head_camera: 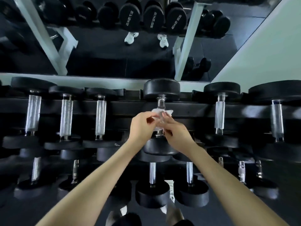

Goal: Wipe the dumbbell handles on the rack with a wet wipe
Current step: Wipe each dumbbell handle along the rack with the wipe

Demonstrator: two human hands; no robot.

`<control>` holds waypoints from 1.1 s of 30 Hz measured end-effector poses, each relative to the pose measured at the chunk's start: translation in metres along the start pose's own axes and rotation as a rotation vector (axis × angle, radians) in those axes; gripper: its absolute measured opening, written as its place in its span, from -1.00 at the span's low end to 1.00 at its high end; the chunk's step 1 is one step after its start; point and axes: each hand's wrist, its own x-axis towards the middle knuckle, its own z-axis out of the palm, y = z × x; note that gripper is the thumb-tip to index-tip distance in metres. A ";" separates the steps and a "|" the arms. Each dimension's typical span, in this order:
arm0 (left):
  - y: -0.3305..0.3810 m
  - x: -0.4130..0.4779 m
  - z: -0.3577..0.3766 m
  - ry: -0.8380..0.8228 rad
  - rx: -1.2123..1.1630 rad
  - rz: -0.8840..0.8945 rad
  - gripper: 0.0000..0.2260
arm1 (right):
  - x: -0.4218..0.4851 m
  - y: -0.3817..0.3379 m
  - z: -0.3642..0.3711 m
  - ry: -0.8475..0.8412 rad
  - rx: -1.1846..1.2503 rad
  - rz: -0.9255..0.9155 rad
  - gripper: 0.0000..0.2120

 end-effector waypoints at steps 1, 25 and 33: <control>0.001 0.000 0.011 0.018 -0.024 -0.059 -0.89 | -0.001 0.005 -0.004 -0.018 0.046 0.022 -0.57; -0.011 0.038 0.045 0.146 -0.505 -0.349 -0.90 | 0.036 0.004 -0.002 0.379 0.425 0.436 -0.80; -0.017 0.061 0.041 0.039 -0.796 -0.502 -0.80 | 0.052 0.006 0.007 0.482 0.369 0.415 -0.88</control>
